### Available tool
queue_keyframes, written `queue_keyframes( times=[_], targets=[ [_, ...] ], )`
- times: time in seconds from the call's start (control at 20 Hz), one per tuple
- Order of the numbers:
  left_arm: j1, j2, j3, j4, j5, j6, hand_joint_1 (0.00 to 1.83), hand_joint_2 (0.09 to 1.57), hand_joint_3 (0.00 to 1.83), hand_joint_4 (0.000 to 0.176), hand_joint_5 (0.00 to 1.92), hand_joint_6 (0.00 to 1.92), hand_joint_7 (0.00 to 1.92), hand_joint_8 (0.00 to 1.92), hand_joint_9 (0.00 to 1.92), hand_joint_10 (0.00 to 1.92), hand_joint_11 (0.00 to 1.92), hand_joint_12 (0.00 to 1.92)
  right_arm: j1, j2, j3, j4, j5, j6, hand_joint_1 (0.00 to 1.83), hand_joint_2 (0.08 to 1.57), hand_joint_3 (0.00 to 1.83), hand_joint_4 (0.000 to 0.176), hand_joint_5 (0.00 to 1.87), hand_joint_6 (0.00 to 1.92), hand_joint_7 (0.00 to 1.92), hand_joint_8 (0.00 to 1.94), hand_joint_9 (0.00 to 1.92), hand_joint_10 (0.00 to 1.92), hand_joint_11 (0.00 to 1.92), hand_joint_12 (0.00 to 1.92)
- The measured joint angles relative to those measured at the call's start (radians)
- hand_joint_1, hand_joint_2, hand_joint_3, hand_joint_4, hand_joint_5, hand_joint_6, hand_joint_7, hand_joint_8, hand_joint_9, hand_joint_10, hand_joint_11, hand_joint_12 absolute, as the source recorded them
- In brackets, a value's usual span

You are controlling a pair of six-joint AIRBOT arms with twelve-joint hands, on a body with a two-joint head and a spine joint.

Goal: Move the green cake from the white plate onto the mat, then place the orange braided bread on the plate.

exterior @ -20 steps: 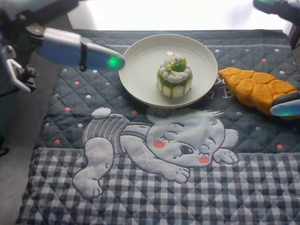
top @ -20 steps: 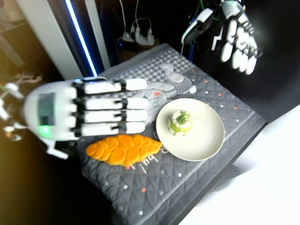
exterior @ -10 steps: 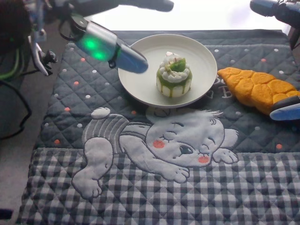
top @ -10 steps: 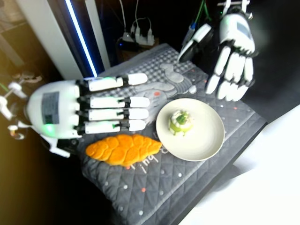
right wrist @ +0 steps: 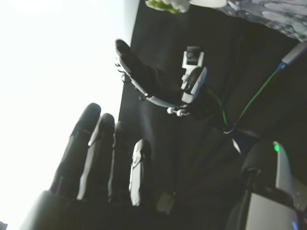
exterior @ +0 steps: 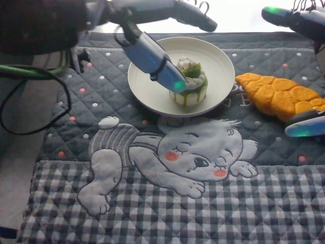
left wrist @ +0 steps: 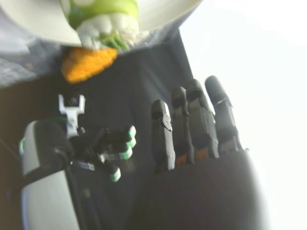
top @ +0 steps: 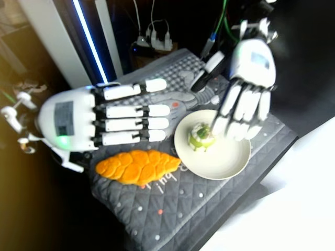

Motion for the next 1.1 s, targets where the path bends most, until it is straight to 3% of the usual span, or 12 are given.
queue_keyframes(
  times=[0.1, 0.15, 0.25, 0.3, 0.35, 0.45, 0.5, 0.55, 0.6, 0.9, 1.1],
  targets=[
    [0.0, -0.022, 0.019, 0.064, 0.01, -0.045, 0.76, 0.72, 0.0, 0.116, 0.43, 0.01, 0.46, 0.0, 0.47, 0.01, 0.11, 0.84, 0.0, 0.0, 0.0, 0.003, 0.0, 0.0, 0.76, 0.66, 0.0, 0.154, 0.17, 0.0, 0.26, 0.0, 0.3, 0.0, 0.15, 0.64],
    [0.0, -0.03, 0.023, 0.078, 0.017, -0.047, 0.73, 0.72, 0.0, 0.142, 0.42, 0.0, 0.44, 0.0, 0.46, 0.01, 0.11, 0.83, 0.0, 0.0, 0.0, 0.004, 0.0, 0.0, 0.74, 0.67, 0.01, 0.146, 0.18, 0.0, 0.27, 0.01, 0.31, 0.01, 0.16, 0.64],
    [0.009, -0.046, 0.032, 0.085, 0.03, -0.047, 0.68, 0.73, 0.0, 0.171, 0.42, 0.0, 0.43, 0.0, 0.44, 0.0, 0.11, 0.87, 0.0, -0.006, 0.001, 0.002, 0.0, 0.0, 0.75, 0.68, 0.01, 0.153, 0.17, 0.0, 0.27, 0.0, 0.3, 0.0, 0.13, 0.63],
    [0.014, -0.051, 0.035, 0.081, 0.03, -0.047, 0.71, 0.73, 0.0, 0.175, 0.43, 0.0, 0.45, 0.01, 0.46, 0.01, 0.12, 0.88, 0.0, -0.006, 0.001, -0.004, 0.0, 0.0, 0.77, 0.67, 0.01, 0.165, 0.17, 0.0, 0.28, 0.01, 0.31, 0.0, 0.13, 0.63],
    [0.019, -0.056, 0.039, 0.081, 0.03, -0.048, 0.74, 0.72, 0.0, 0.176, 0.44, 0.0, 0.45, 0.0, 0.47, 0.01, 0.11, 0.91, 0.0, -0.006, 0.001, -0.006, 0.0, 0.0, 0.78, 0.67, 0.0, 0.168, 0.18, 0.0, 0.3, 0.01, 0.32, 0.01, 0.15, 0.63],
    [0.025, -0.063, 0.045, 0.081, 0.032, -0.048, 0.71, 0.72, 0.0, 0.176, 0.42, 0.0, 0.45, 0.0, 0.48, 0.0, 0.03, 1.03, 0.0, -0.006, 0.001, 0.0, 0.0, 0.0, 0.75, 0.69, 0.01, 0.145, 0.17, 0.0, 0.31, 0.01, 0.34, 0.01, 0.17, 0.64],
    [0.027, -0.068, 0.055, 0.081, 0.035, -0.049, 0.7, 0.72, 0.0, 0.176, 0.42, 0.0, 0.46, 0.0, 0.48, 0.0, 0.01, 1.08, 0.0, -0.006, 0.001, 0.003, 0.001, 0.0, 0.74, 0.68, 0.01, 0.143, 0.18, 0.0, 0.32, 0.02, 0.34, 0.01, 0.18, 0.65],
    [0.029, -0.068, 0.055, 0.084, 0.039, -0.049, 0.72, 0.72, 0.0, 0.176, 0.41, 0.0, 0.46, 0.0, 0.48, 0.0, 0.0, 1.11, 0.0, -0.006, 0.001, 0.003, 0.001, 0.0, 0.71, 0.69, 0.01, 0.128, 0.19, 0.01, 0.34, 0.02, 0.36, 0.02, 0.21, 0.67],
    [0.032, -0.069, 0.055, 0.085, 0.043, -0.049, 0.7, 0.73, 0.0, 0.176, 0.4, 0.0, 0.46, 0.0, 0.49, 0.0, 0.0, 1.14, 0.0, -0.006, 0.001, 0.003, 0.001, 0.0, 0.7, 0.68, 0.0, 0.139, 0.21, 0.0, 0.36, 0.01, 0.38, 0.01, 0.23, 0.66],
    [0.052, -0.122, 0.102, 0.08, 0.077, -0.05, 0.74, 0.72, 0.0, 0.176, 0.38, 0.0, 0.51, 0.01, 0.55, 0.02, 0.02, 1.19, 0.0, -0.016, 0.0, 0.001, 0.002, 0.005, 0.7, 0.72, 0.02, 0.155, 0.22, 0.0, 0.35, 0.0, 0.38, 0.0, 0.23, 0.65],
    [0.054, -0.124, 0.105, 0.071, 0.084, -0.049, 0.8, 0.77, 0.0, 0.176, 0.39, 0.0, 0.53, 0.0, 0.57, 0.01, 0.03, 1.19, 0.0, -0.022, -0.002, -0.022, 0.001, 0.009, 0.75, 0.69, 0.0, 0.12, 0.24, 0.0, 0.37, 0.0, 0.39, 0.0, 0.21, 0.73]
  ],
)
